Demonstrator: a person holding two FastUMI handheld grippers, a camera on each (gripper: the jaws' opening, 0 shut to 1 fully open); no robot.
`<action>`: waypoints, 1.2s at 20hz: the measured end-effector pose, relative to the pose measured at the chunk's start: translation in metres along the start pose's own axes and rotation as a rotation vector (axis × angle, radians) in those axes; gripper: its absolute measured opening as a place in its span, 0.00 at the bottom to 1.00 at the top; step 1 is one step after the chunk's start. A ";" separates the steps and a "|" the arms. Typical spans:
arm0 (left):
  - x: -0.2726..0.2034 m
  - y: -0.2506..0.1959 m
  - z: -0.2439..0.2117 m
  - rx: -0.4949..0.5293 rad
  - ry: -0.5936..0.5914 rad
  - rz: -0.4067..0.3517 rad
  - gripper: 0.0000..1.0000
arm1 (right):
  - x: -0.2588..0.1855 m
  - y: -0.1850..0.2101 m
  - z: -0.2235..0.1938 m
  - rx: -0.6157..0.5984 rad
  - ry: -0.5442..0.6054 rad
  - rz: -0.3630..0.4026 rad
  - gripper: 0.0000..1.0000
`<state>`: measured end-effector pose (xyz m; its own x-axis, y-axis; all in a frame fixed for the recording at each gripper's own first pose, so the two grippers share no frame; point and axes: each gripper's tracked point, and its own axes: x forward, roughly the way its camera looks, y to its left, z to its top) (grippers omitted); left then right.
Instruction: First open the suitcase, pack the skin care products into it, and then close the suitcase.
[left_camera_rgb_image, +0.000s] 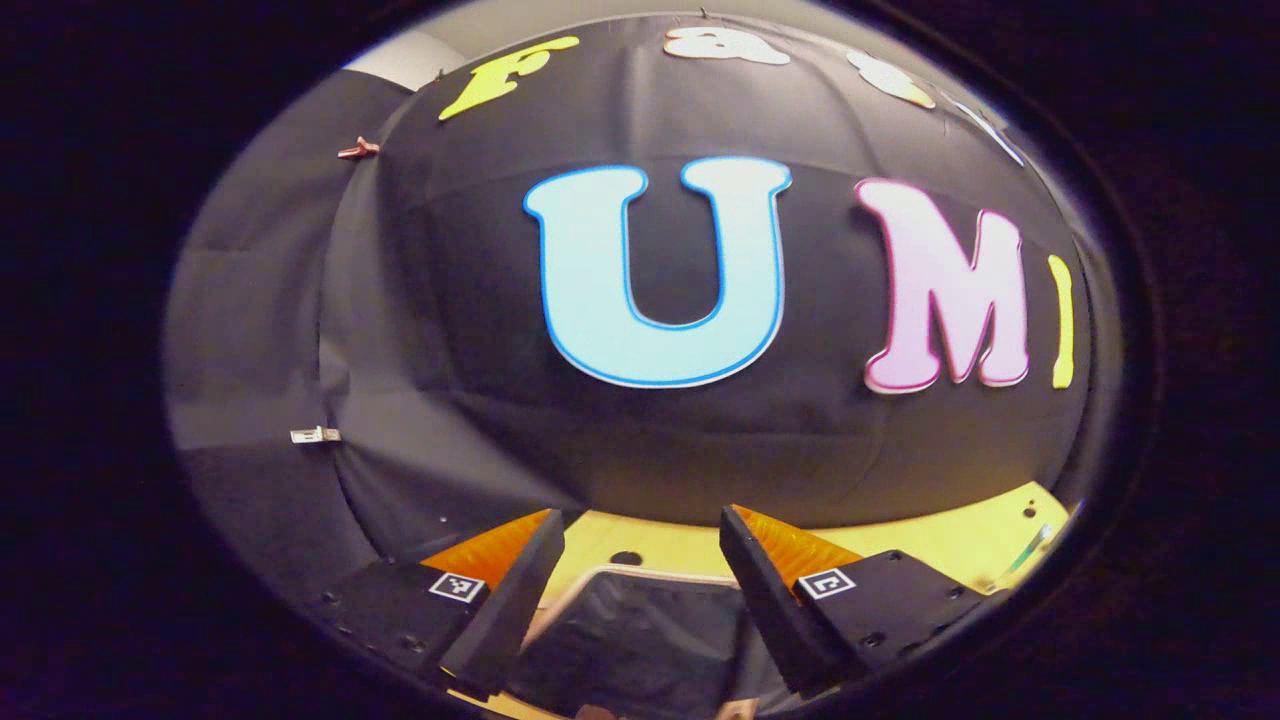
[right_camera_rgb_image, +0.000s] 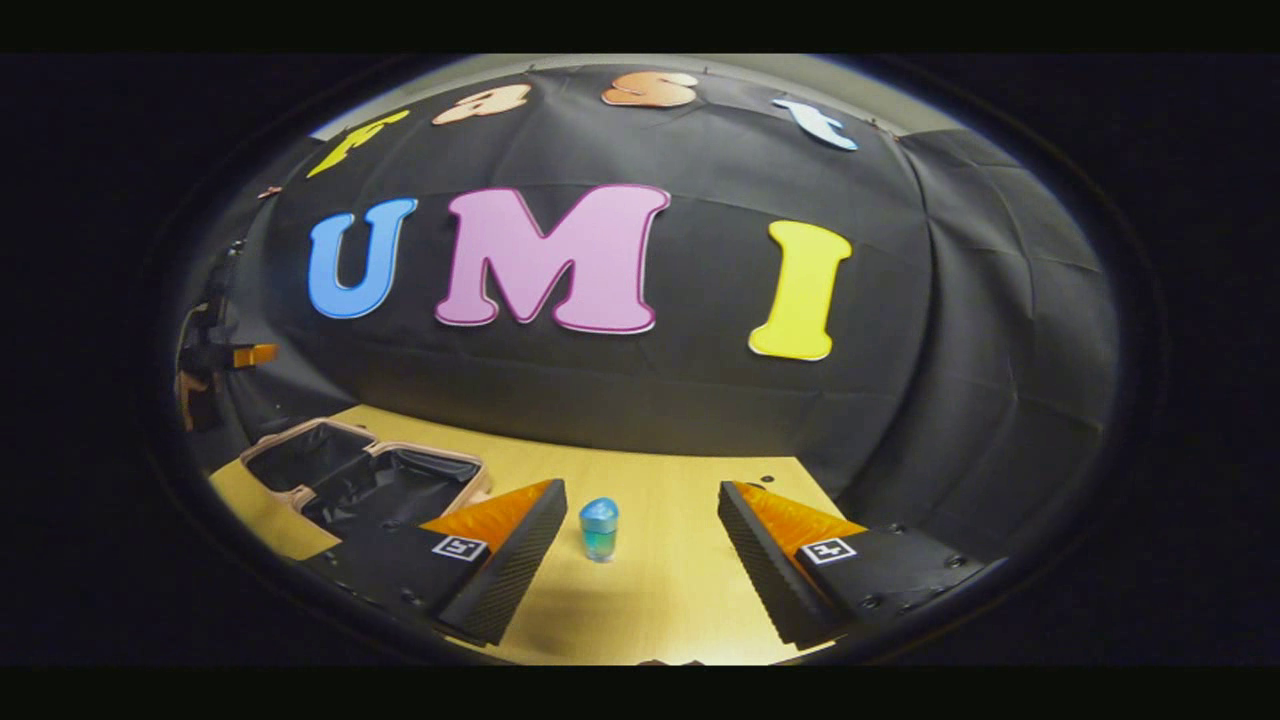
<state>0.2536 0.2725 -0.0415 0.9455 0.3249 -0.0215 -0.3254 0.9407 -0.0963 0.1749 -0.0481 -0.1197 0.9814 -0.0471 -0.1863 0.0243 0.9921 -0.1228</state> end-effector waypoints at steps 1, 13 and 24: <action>-0.016 -0.033 0.001 -0.029 -0.015 -0.049 0.98 | -0.001 -0.007 0.002 0.007 -0.007 -0.007 0.97; -0.090 -0.342 -0.141 0.034 0.190 -0.455 0.98 | 0.013 -0.084 -0.025 0.039 -0.010 -0.098 0.97; -0.049 -0.456 -0.257 0.169 0.371 -0.593 0.94 | 0.039 -0.132 -0.105 0.122 0.155 -0.192 0.97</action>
<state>0.3585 -0.1976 -0.2525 0.8953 -0.2722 -0.3526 0.2754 0.9604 -0.0422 0.1902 -0.1930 -0.2135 0.9159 -0.2435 -0.3192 0.2390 0.9695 -0.0539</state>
